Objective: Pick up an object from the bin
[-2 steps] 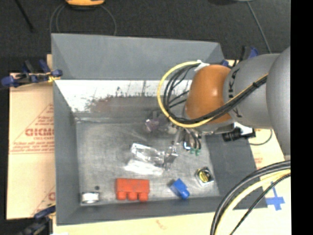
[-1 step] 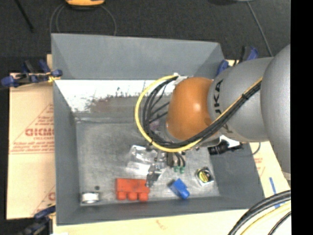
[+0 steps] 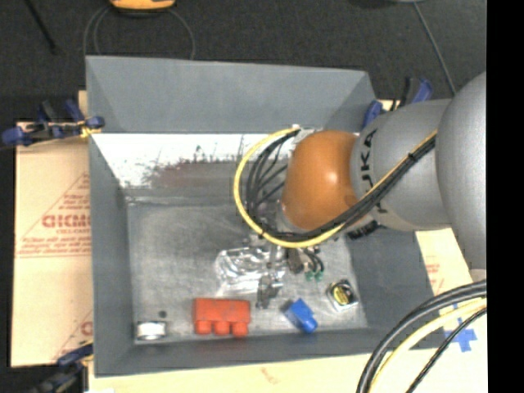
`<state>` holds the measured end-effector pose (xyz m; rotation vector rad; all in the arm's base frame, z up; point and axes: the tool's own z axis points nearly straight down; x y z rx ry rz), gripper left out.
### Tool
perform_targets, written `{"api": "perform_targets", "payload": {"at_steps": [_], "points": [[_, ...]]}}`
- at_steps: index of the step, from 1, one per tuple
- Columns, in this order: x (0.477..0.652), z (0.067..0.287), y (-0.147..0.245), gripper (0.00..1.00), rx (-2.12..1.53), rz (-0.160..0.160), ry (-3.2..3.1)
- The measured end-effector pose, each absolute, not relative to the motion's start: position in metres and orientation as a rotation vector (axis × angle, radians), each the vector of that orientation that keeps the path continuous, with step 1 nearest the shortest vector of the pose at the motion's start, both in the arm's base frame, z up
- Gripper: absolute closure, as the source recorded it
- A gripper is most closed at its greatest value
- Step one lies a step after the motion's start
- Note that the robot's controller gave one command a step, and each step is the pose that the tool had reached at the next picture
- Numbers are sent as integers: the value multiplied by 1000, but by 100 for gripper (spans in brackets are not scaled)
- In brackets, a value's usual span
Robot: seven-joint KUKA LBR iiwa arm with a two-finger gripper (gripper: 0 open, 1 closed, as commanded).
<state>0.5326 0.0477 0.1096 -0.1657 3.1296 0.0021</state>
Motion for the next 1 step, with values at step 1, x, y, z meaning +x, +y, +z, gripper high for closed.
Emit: {"api": "perform_targets", "payload": {"at_steps": [1], "points": [[532,107,47,100,-169,0,3133]]}}
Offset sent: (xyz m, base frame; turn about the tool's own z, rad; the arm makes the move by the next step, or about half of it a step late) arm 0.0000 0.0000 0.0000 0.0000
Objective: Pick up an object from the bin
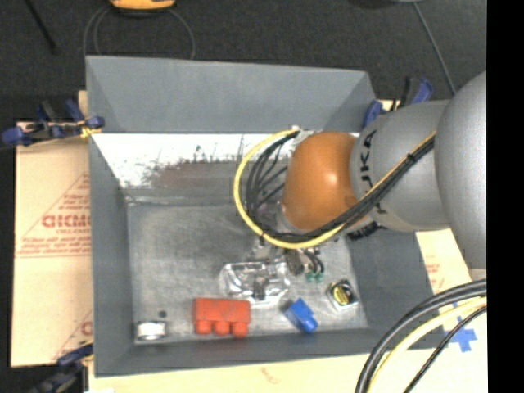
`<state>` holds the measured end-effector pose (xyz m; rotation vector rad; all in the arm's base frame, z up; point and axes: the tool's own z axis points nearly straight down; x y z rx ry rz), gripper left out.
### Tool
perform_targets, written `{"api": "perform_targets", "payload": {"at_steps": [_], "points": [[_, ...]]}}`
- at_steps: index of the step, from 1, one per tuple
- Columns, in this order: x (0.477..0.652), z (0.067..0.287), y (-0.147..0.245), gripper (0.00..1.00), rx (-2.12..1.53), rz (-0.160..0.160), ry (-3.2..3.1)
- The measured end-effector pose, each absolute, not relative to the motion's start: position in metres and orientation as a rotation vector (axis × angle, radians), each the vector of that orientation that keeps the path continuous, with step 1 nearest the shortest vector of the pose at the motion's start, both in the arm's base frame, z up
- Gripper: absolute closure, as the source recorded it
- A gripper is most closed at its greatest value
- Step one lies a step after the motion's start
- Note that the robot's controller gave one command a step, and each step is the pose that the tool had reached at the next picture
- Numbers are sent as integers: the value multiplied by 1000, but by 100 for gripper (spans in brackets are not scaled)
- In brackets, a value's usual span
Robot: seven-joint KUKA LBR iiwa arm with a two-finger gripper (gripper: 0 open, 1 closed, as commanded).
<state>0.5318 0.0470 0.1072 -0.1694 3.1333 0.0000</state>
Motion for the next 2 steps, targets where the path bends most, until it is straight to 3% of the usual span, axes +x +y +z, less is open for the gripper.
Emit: {"api": "perform_targets", "payload": {"at_steps": [1,2], "points": [[541,100,51,100,-194,-3,3129],[549,247,61,100,296,2,3121]]}}
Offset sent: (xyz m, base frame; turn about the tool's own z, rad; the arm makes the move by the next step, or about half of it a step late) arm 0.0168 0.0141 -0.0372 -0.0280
